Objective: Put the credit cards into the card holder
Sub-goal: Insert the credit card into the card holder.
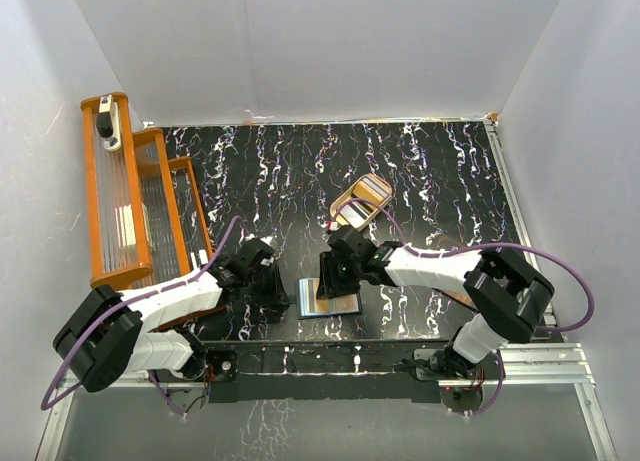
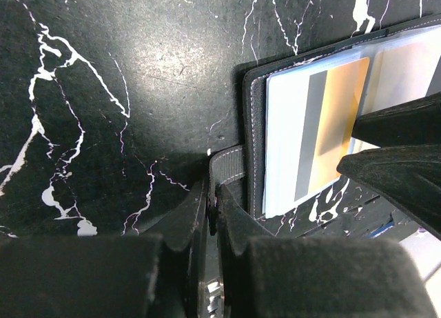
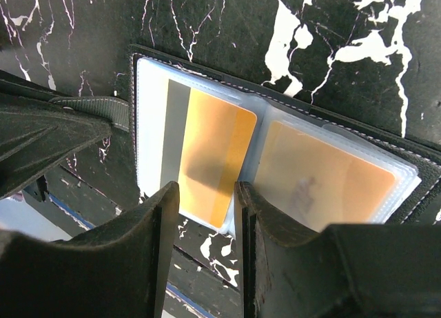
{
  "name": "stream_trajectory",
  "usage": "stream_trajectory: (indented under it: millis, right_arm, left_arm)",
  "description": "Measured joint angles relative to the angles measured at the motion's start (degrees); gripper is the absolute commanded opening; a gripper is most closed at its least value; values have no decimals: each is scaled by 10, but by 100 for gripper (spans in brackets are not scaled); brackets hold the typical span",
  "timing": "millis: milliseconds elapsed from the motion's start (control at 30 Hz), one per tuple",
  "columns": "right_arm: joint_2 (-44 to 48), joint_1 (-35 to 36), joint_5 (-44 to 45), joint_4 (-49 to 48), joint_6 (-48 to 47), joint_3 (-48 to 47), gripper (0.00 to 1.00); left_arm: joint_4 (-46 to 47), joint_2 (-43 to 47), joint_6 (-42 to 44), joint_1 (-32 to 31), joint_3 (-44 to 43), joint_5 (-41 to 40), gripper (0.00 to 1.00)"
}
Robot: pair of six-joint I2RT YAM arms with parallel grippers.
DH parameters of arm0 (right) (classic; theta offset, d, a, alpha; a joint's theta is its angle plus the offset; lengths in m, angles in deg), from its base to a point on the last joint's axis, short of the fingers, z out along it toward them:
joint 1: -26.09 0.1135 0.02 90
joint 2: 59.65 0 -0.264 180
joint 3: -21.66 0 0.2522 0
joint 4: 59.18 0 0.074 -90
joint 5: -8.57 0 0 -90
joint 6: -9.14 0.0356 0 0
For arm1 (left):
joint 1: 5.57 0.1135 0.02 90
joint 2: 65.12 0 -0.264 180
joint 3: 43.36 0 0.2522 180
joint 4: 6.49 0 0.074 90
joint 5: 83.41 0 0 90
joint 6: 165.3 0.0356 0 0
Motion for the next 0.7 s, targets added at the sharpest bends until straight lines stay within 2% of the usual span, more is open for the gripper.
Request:
stream_trajectory:
  millis: [300,500,700]
  right_arm:
    - [-9,3,-3,-3,1,0,36]
    - [-9,3,-6,-5,2,0,30]
    - [-9,4,-17,-19,6,1,30]
  left_arm:
    - [3,0,0,0,1,2,0]
    - [6,0,0,0,1,2,0]
    - [6,0,2,0,1,2,0]
